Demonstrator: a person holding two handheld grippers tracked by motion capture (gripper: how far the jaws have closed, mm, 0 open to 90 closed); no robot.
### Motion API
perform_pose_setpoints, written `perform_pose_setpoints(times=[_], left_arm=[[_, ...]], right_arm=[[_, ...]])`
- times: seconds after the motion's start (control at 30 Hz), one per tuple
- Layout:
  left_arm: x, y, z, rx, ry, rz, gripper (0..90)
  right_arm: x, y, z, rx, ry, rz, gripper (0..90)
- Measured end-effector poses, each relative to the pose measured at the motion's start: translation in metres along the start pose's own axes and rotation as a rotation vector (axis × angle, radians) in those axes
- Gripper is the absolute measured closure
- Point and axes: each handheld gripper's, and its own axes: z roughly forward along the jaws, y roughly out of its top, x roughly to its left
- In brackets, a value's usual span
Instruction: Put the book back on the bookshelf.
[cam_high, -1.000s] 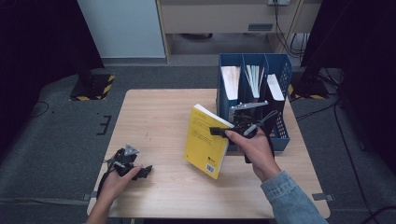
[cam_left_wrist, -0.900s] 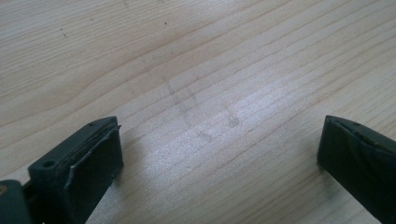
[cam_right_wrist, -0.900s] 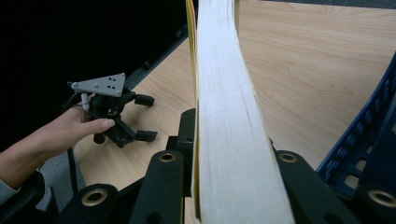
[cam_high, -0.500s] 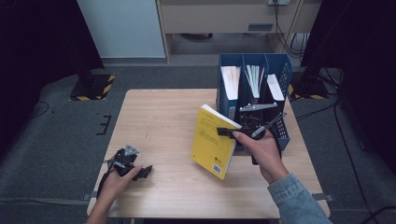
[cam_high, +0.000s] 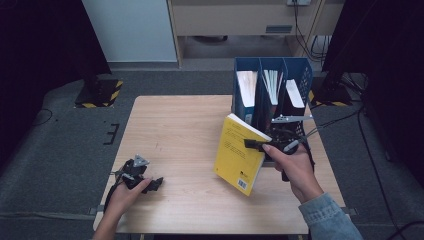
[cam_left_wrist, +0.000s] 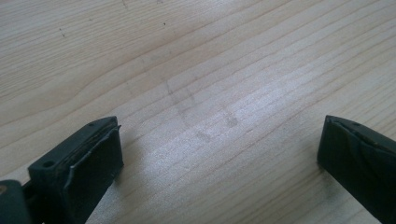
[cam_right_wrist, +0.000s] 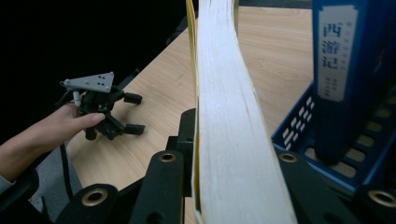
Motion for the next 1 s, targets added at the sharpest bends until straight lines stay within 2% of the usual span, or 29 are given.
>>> perform_pose_setpoints(times=[0.73,1.0], left_arm=[[-0.001,0.000,0.000,-0.003,-0.003,0.002,0.0],[-0.001,0.000,0.000,-0.004,-0.002,0.002,0.0]], right_arm=[[-0.024,-0.032,-0.043,-0.031,-0.051,0.062,74.1],[-0.025,-0.032,-0.056,-0.053,-0.056,0.068,74.2]])
